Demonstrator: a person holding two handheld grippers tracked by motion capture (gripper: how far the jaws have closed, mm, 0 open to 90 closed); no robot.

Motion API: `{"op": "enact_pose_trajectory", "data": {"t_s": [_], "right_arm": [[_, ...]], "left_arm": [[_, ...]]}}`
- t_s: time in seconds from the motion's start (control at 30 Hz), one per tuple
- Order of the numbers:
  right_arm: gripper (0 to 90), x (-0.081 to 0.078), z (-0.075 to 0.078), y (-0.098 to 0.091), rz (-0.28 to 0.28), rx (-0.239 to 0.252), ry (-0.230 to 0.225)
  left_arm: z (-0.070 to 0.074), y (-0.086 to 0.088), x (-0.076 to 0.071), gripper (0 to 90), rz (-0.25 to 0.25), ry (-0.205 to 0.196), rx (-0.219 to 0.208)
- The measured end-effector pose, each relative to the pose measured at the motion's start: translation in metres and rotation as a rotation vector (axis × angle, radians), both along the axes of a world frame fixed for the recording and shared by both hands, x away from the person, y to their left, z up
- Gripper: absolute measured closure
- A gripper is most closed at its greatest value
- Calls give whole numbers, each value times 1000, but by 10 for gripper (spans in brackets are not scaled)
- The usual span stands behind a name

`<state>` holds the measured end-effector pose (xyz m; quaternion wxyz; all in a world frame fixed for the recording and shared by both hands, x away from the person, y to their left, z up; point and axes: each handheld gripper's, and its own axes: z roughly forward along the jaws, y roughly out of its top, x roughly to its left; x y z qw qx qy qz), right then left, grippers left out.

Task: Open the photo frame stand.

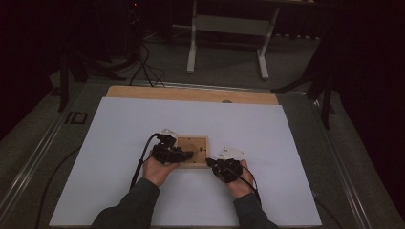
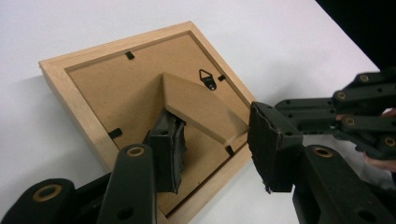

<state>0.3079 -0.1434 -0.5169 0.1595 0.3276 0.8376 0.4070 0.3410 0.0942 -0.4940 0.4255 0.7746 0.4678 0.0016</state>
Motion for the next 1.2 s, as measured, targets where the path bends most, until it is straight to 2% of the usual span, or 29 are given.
{"op": "enact_pose_trajectory", "data": {"t_s": [0.4, 0.63, 0.73, 0.97, 1.2], "right_arm": [[899, 0, 0, 0, 2, 1, 2], [899, 0, 0, 0, 3, 1, 3], [899, 0, 0, 1, 4, 1, 3], [899, -1, 0, 2, 6, 1, 3], [898, -1, 0, 2, 6, 2, 3]], "left_arm": [[-2, 0, 11, 538, 13, 60, -36], [-1, -3, 14, 542, 20, 64, -21], [0, -4, 15, 587, 18, 66, -11], [-1, -5, 15, 640, 27, 71, -18], [-1, -5, 15, 653, 29, 75, -20]]}}
